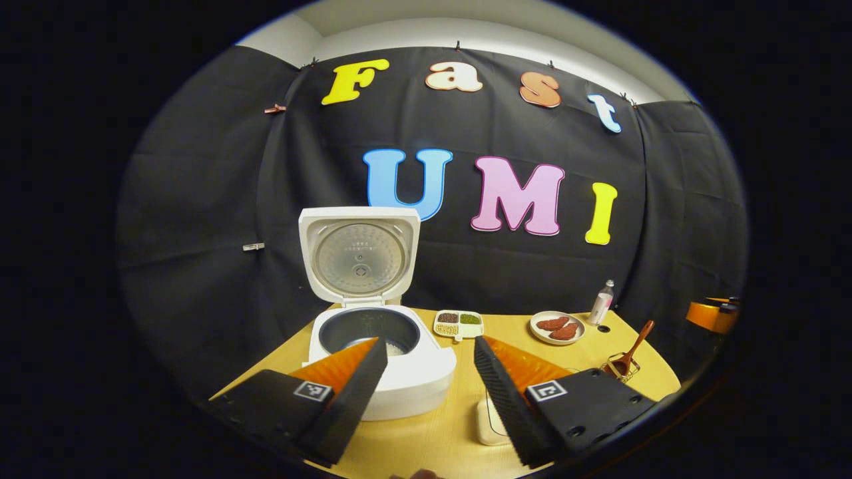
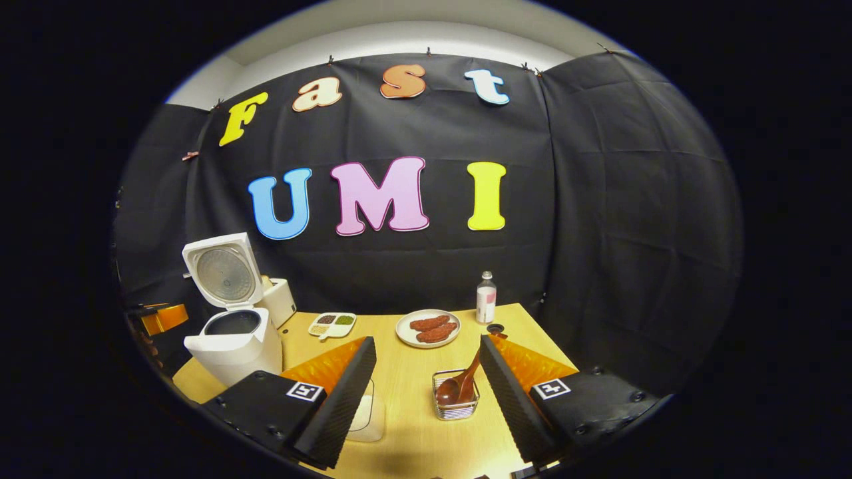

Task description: Close the left gripper, press the button to open the rice cooker; take a wooden spoon from the chopstick holder with the right hand, scoop a spoonful of rice and pour it into the rice cooker, then put the wooden spoon back into the chopstick holder.

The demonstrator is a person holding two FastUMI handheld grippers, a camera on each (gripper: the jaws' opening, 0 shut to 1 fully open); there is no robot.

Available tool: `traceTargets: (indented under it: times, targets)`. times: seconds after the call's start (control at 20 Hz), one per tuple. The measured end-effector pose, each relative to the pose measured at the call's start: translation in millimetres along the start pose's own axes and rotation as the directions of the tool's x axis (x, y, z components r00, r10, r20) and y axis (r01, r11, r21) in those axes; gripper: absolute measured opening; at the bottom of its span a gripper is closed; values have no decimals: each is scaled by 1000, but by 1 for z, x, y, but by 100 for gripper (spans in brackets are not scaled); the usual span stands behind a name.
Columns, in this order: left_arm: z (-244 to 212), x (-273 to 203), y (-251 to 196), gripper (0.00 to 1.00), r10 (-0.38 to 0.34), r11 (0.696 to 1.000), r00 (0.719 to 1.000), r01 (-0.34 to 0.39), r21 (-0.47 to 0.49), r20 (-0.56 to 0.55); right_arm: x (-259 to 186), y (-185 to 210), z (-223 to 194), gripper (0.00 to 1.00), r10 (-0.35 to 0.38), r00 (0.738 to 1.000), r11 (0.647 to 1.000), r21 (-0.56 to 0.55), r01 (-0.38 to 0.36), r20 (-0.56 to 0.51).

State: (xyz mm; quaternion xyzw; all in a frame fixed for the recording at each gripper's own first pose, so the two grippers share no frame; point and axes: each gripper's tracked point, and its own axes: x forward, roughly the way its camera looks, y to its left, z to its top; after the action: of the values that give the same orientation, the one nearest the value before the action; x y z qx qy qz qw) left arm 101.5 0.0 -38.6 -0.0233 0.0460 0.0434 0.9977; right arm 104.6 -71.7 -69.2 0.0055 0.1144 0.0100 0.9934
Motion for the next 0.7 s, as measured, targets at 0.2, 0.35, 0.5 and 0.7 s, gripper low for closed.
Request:
traceTargets:
  times: [0.2,0.35,0.5,0.7]
  targets:
    - [-13,-22,-14,98,56,998,998,-56,-17,-19,22,-26,-14,98,17,999,1000,20,-16,-47]
    - [-27,-35,-24,98,107,994,993,-108,-26,-42,42,-47,-28,98,16,995,998,60,-10,-94]
    - [-39,-45,-39,98,147,988,986,-150,-27,-76,66,-59,-46,98,41,987,994,111,-24,-153]
    - [-56,-56,-66,98,174,983,976,-181,-38,-130,107,-76,-74,98,63,971,988,151,-28,-232]
